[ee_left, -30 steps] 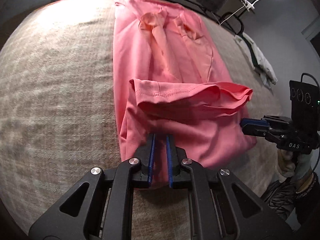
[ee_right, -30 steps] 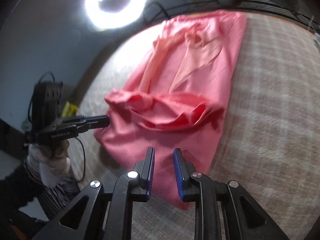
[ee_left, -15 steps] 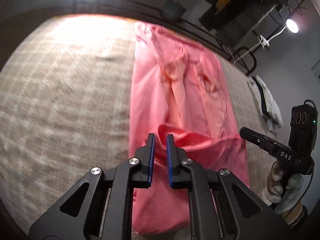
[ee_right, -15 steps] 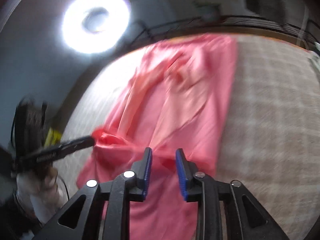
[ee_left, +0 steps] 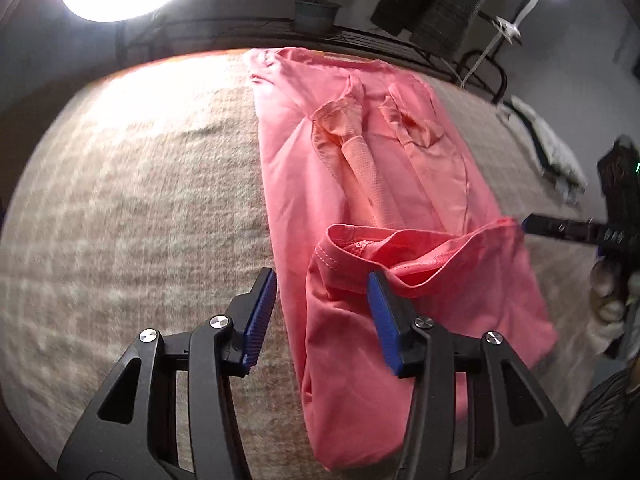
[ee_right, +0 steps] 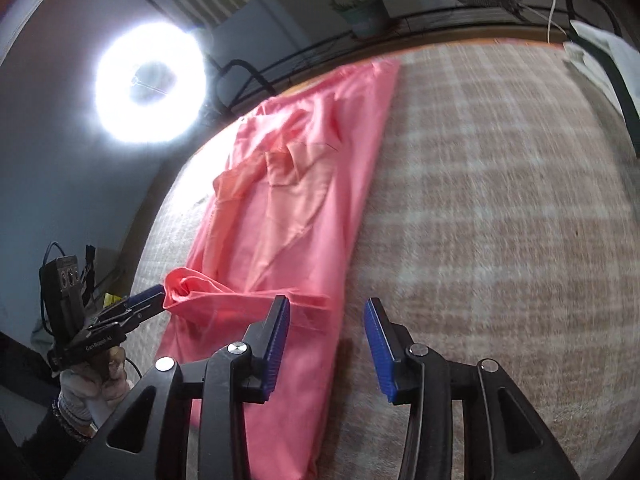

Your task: Fold small clothes

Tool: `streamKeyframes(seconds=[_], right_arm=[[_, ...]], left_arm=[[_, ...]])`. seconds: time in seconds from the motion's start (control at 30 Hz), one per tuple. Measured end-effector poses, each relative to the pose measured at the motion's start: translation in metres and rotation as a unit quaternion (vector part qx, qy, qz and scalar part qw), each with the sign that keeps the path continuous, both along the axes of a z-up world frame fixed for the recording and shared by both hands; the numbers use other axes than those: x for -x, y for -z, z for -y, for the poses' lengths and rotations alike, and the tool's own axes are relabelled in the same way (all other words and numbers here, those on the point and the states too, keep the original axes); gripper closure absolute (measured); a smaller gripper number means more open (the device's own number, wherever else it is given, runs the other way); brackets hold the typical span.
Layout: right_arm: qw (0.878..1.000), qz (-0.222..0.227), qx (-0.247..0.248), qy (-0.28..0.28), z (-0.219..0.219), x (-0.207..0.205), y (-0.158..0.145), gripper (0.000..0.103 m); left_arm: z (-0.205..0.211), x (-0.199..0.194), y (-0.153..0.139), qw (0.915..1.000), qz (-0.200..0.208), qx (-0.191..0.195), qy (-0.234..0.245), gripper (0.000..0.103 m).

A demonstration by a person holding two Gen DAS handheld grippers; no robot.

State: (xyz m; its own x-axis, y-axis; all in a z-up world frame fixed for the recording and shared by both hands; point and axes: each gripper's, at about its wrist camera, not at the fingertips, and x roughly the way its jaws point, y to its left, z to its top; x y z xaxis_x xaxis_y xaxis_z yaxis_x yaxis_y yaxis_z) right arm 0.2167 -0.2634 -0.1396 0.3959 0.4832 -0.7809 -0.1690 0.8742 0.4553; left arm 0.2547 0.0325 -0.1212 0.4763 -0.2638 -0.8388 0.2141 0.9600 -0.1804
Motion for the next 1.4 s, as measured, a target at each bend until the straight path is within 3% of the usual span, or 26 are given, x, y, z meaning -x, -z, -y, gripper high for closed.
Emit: streamKeyframes(seconds=[0.07, 0.13, 0.2, 0.27, 0.33, 0.4, 0.53, 0.63, 0.9, 1.03, 1.07, 1.2, 1.33, 1.4], right_arm=[[1.000, -0.007, -0.006, -0.002, 0.000, -0.001, 0.004, 0.062], [1.000, -0.009, -0.005, -0.006, -0.003, -0.001, 0.005, 0.062], [1.000, -0.011, -0.004, -0.012, -0.006, -0.002, 0.006, 0.063], [1.000, -0.012, -0.002, -0.014, -0.009, -0.003, 0.007, 0.063], [1.000, -0.011, 0.003, -0.017, -0.012, -0.004, 0.007, 0.066], [1.000, -0.010, 0.003, -0.022, -0.014, -0.004, 0.007, 0.074], [0.999, 0.007, 0.024, -0.031, -0.021, -0.003, 0.003, 0.099], [0.998, 0.031, 0.042, -0.034, -0.026, -0.001, -0.004, 0.102], [0.997, 0.044, 0.068, -0.022, -0.032, -0.008, -0.003, 0.102], [0.994, 0.041, 0.097, -0.028, -0.037, -0.010, 0.004, 0.102], [0.993, 0.041, 0.106, -0.027, -0.038, -0.011, 0.006, 0.102], [0.993, 0.042, 0.108, -0.009, -0.031, -0.011, 0.002, 0.081], [0.994, 0.068, 0.081, -0.008, -0.023, -0.005, -0.016, 0.079], [0.996, 0.057, 0.069, -0.004, -0.018, -0.007, -0.014, 0.076]], left_arm=[[0.008, -0.003, 0.003, 0.9997, 0.007, -0.022, 0.010, 0.056], [0.012, -0.008, 0.008, 0.9998, -0.004, -0.009, 0.015, 0.057], [0.015, -0.013, 0.012, 0.9997, -0.011, 0.001, 0.023, 0.069], [0.020, -0.016, 0.015, 0.9994, -0.012, -0.007, 0.031, 0.089], [0.018, -0.018, 0.016, 0.9995, -0.016, -0.001, 0.029, 0.095], [0.015, -0.019, 0.015, 0.9996, -0.017, 0.005, 0.022, 0.097], [0.004, -0.016, 0.007, 0.9997, -0.014, 0.020, 0.007, 0.098], [0.000, -0.011, -0.001, 0.9996, -0.004, 0.027, 0.002, 0.098], [-0.019, -0.014, -0.002, 0.9983, -0.011, 0.047, -0.032, 0.098], [-0.019, -0.015, 0.001, 0.9980, 0.002, -0.036, -0.053, 0.098], [-0.021, -0.015, 0.002, 0.9973, 0.002, -0.042, -0.060, 0.098], [-0.032, -0.011, -0.006, 0.9973, 0.010, -0.011, -0.072, 0.098], [-0.027, -0.003, -0.018, 0.9983, 0.022, 0.037, -0.041, 0.098], [-0.017, -0.005, -0.011, 0.9992, 0.009, 0.027, -0.026, 0.097]])
